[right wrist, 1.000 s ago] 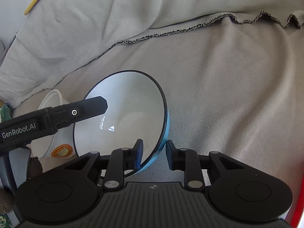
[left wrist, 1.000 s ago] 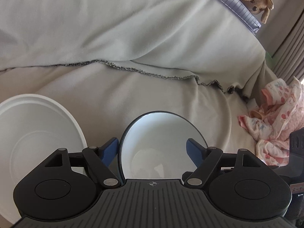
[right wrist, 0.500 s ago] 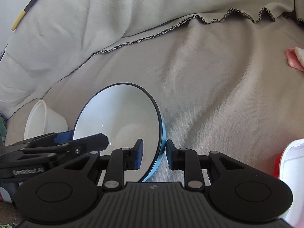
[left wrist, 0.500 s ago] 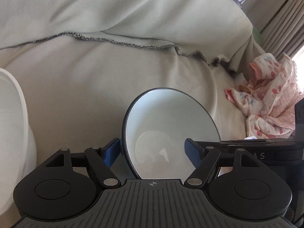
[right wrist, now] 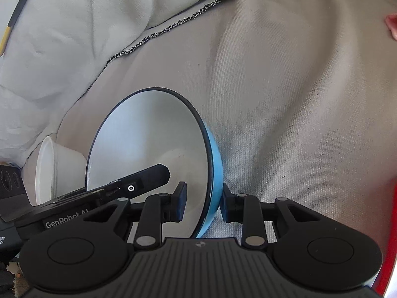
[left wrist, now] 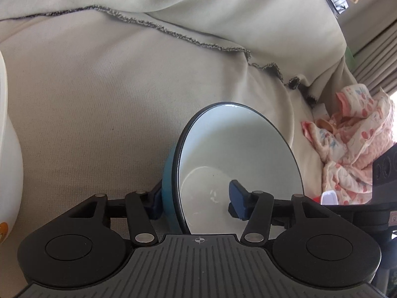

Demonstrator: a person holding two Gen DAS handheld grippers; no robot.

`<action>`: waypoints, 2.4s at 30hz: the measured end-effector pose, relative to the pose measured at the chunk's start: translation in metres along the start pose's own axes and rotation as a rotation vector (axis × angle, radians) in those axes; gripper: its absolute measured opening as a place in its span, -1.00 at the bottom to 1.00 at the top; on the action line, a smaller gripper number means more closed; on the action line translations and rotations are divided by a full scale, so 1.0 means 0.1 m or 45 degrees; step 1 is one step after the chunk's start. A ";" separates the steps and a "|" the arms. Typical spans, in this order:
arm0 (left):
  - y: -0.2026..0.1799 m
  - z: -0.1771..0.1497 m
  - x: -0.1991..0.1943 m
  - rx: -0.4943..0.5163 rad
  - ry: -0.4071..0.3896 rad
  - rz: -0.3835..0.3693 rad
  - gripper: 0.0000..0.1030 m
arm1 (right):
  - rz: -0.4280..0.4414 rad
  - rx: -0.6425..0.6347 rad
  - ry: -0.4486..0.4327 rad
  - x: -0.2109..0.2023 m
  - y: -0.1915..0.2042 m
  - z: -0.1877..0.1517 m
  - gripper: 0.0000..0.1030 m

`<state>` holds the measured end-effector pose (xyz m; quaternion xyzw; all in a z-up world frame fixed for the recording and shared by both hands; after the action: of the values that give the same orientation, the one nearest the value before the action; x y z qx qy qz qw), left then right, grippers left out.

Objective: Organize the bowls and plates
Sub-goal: 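Grasp the blue bowl's rim with both tools and lift it, then carry the blue bowl with both tools and set it onto the yellow-rimmed bowl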

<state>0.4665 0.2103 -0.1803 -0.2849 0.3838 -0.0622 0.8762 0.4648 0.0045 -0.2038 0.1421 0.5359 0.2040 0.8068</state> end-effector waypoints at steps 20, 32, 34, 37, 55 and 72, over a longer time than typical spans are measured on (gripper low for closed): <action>0.00 -0.01 -0.05 0.098 0.003 0.108 -0.56 | -0.034 -0.053 -0.034 -0.01 0.00 0.11 -0.45; -0.13 -0.01 -0.16 0.147 0.003 0.166 -0.52 | -0.088 -0.112 -0.069 -0.12 0.11 0.09 -0.44; -0.17 0.00 -0.22 0.150 -0.009 0.145 -0.52 | -0.099 -0.146 -0.098 -0.18 0.17 0.09 -0.44; -0.27 0.02 -0.37 0.149 -0.033 0.101 -0.51 | -0.094 -0.154 -0.147 -0.35 0.22 0.13 -0.44; -1.01 -0.89 -1.11 0.205 0.028 -0.121 -0.47 | -0.045 -0.153 -0.155 -1.68 -0.17 -0.72 -0.45; -0.95 -1.06 -1.01 0.261 0.077 -0.077 -0.28 | -0.055 -0.016 -0.118 -1.45 -0.52 -0.86 -0.45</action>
<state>0.3313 0.1172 -0.1213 -0.2032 0.3928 -0.1363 0.8865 0.3450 -0.1096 -0.1433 0.1350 0.4996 0.1831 0.8358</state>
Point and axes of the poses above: each gripper's, at about its wrist camera, not at the fingertips, and x roughly the way its jaws point, y to its left, z to its top, the point moved 4 cm from there along x, roughly the way its jaws point, and after that the axes turned 12 degrees about -y, right-handed, at the moved point
